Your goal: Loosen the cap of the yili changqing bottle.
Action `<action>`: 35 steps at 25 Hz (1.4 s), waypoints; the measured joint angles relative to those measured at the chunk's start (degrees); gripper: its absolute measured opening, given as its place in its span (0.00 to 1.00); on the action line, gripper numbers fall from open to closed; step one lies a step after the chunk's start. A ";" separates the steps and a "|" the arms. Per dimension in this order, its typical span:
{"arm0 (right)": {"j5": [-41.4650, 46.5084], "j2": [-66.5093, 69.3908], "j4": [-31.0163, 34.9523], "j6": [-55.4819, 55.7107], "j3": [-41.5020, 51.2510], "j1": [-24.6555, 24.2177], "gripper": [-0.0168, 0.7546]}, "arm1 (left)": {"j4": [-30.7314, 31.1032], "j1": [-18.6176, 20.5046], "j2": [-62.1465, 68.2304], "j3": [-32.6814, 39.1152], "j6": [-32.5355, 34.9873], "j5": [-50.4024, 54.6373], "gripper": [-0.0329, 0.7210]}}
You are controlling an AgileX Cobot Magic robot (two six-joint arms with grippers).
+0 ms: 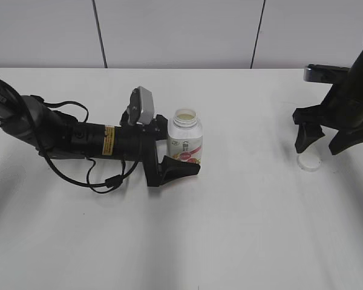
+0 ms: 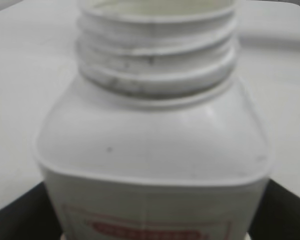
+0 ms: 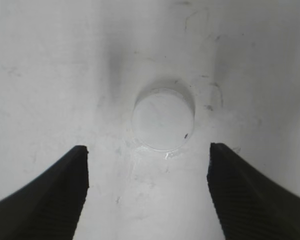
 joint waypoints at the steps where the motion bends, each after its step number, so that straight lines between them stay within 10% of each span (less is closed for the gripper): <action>1: 0.00 0.00 0.00 0.00 0.00 0.00 0.77 | 0.05 0.00 0.00 0.00 0.00 -0.14 0.88; 35: 13.89 -0.06 0.35 0.08 -8.48 0.00 0.78 | 6.85 3.66 -11.77 0.00 -12.30 -3.56 0.83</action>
